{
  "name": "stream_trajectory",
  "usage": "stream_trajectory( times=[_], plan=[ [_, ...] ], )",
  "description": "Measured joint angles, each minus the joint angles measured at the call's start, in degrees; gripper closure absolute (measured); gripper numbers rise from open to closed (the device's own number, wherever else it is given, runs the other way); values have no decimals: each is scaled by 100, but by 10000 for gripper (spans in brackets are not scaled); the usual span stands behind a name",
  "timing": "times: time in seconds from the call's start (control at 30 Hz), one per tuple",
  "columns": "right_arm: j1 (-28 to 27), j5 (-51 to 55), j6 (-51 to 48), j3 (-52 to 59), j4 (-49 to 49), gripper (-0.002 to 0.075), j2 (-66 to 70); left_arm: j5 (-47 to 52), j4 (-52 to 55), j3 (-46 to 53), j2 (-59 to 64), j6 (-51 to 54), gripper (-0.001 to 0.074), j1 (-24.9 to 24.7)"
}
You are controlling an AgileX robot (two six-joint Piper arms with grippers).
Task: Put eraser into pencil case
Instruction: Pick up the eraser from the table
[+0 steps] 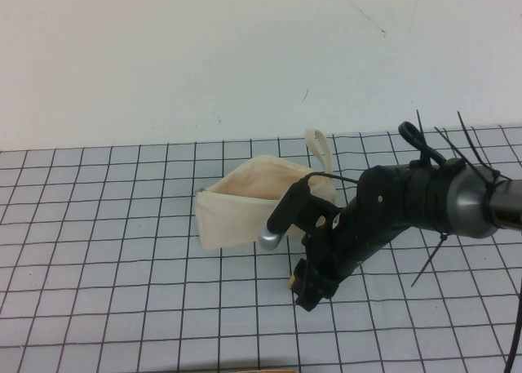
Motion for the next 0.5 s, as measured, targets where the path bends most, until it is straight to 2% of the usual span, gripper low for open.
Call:
stream_trajectory(
  times=[0.2,0.37,0.5],
  plan=[
    [0,163,-13,-71,256,431,0,0,0,0,0,0,736,141],
    [0,1400,-2,-589,888,431,-10,0,0,0,0,0,736,156],
    [7,2584,-2,-1471,1130,431,-73,0,0,0,0,0,736,156]
  ],
)
